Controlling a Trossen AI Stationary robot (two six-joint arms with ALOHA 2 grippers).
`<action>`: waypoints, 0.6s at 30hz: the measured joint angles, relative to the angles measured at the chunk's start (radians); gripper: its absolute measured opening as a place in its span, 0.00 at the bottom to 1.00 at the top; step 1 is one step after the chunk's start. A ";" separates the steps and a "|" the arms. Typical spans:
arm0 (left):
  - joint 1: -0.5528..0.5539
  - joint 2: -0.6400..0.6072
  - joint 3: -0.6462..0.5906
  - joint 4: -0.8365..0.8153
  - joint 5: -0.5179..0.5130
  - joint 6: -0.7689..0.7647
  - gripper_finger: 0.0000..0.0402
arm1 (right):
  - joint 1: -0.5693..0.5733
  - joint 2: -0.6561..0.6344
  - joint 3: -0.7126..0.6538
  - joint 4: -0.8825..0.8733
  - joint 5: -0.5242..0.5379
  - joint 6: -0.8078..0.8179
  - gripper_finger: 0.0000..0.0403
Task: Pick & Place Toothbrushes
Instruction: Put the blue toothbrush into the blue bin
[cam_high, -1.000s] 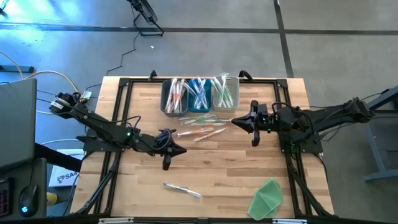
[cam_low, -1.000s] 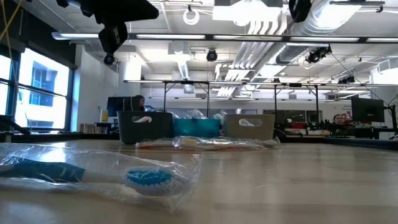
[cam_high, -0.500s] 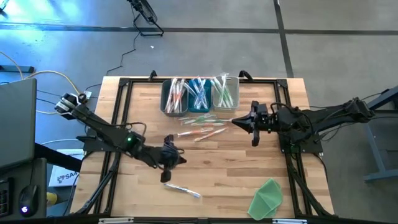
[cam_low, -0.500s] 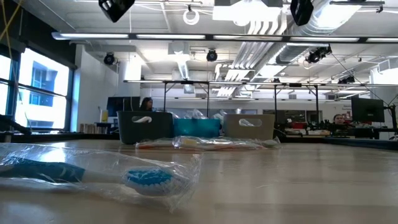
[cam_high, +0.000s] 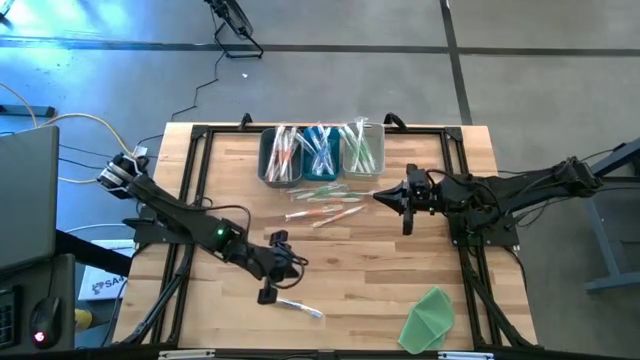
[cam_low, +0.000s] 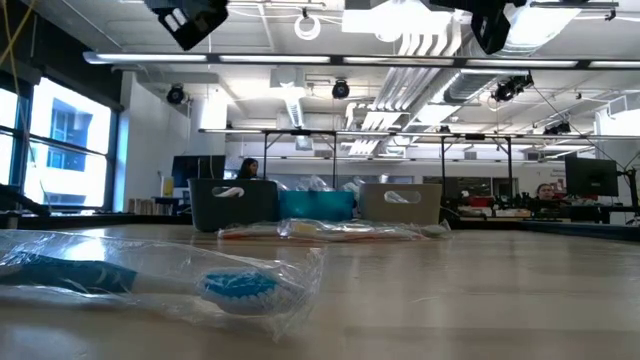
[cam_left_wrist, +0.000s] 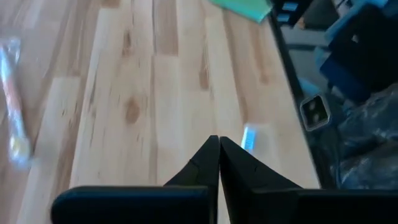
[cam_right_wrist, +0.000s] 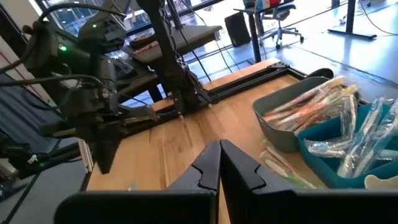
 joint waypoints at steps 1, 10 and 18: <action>0.000 0.005 0.004 0.005 0.001 0.000 0.04 | 0.000 0.000 0.000 -0.003 0.000 0.000 0.00; 0.001 0.042 0.003 -0.006 0.011 -0.004 0.25 | 0.000 0.000 0.000 -0.058 0.000 0.019 0.00; 0.000 0.100 -0.006 -0.017 0.070 -0.079 0.30 | 0.000 0.000 0.000 -0.077 0.002 0.048 0.00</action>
